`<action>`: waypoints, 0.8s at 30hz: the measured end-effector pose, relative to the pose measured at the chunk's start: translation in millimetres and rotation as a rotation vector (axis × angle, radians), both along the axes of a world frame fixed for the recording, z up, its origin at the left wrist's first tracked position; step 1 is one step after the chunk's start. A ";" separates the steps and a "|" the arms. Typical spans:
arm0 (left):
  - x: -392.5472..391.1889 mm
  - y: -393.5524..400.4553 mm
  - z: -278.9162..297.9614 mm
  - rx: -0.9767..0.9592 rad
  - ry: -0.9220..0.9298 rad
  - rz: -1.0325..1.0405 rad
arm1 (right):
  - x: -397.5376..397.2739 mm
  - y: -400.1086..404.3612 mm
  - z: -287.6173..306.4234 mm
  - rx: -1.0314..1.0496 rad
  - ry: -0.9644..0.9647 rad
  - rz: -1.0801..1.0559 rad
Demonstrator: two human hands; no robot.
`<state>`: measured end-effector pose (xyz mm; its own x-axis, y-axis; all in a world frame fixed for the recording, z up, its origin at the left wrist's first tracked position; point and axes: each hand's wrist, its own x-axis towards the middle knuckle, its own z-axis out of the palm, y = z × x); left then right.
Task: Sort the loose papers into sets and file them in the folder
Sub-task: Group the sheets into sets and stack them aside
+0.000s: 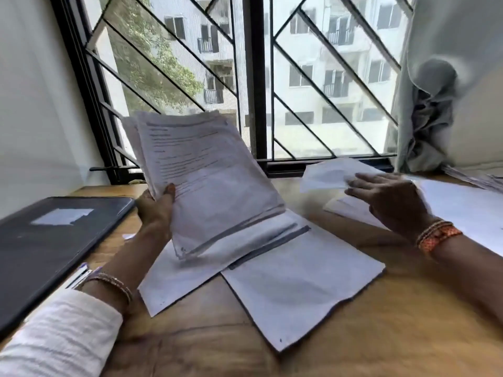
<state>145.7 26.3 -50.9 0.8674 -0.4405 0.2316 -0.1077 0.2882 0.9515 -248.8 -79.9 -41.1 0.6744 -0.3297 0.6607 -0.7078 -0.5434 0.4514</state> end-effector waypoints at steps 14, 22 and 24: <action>36.0 4.2 -6.4 0.193 0.050 0.363 | 122.0 54.5 3.7 1.139 -0.053 0.198; 30.7 7.7 2.7 0.091 0.088 0.312 | 184.6 53.4 -4.6 0.511 0.421 0.337; 29.7 6.6 5.2 0.071 0.070 0.289 | 188.4 57.4 -2.6 0.235 0.488 0.351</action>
<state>175.5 32.8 -45.7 0.9720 -0.1856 0.1444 -0.1092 0.1879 0.9761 -60.4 -22.4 -43.7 0.9731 -0.1335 0.1875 -0.2134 -0.8288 0.5172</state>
